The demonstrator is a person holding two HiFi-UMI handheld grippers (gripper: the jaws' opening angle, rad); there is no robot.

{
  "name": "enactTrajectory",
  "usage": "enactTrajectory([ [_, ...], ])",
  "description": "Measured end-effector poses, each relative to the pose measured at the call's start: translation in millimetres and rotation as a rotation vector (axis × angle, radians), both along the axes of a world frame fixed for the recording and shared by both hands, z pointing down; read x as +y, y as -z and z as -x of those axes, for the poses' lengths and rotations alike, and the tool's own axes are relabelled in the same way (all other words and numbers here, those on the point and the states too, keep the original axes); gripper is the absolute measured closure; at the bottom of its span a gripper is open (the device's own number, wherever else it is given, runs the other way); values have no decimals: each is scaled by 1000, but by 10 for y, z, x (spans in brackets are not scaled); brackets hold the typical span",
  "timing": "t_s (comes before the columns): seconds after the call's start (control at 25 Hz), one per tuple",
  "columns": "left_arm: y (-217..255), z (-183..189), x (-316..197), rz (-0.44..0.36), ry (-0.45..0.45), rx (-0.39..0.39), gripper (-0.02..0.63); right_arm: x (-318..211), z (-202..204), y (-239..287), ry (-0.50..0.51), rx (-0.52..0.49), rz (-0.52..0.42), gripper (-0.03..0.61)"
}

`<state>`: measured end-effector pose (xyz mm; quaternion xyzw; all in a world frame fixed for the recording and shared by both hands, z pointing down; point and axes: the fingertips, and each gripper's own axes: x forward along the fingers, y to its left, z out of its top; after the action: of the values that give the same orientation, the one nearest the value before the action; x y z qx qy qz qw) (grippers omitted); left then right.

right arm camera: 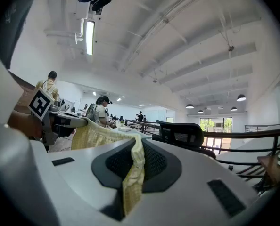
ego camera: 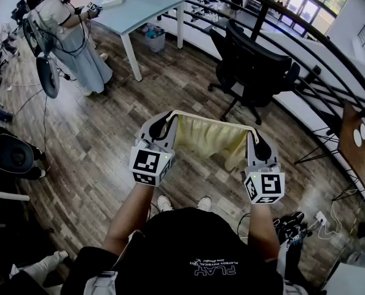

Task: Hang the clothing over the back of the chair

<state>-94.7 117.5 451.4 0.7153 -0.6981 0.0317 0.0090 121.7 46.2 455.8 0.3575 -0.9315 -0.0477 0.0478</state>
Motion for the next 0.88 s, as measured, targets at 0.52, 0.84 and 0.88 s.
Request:
enactTrajectory([
  [0.52, -29, 155, 66, -8, -33, -2, 574, 121, 157, -9, -28, -41, 10, 537],
  [0.84, 48, 313, 109, -25, -88, -20, 574, 263, 305, 11, -64, -72, 14, 537],
  [0.88, 44, 344, 109, -24, -96, -18, 574, 282, 333, 9, -69, -69, 12, 537],
])
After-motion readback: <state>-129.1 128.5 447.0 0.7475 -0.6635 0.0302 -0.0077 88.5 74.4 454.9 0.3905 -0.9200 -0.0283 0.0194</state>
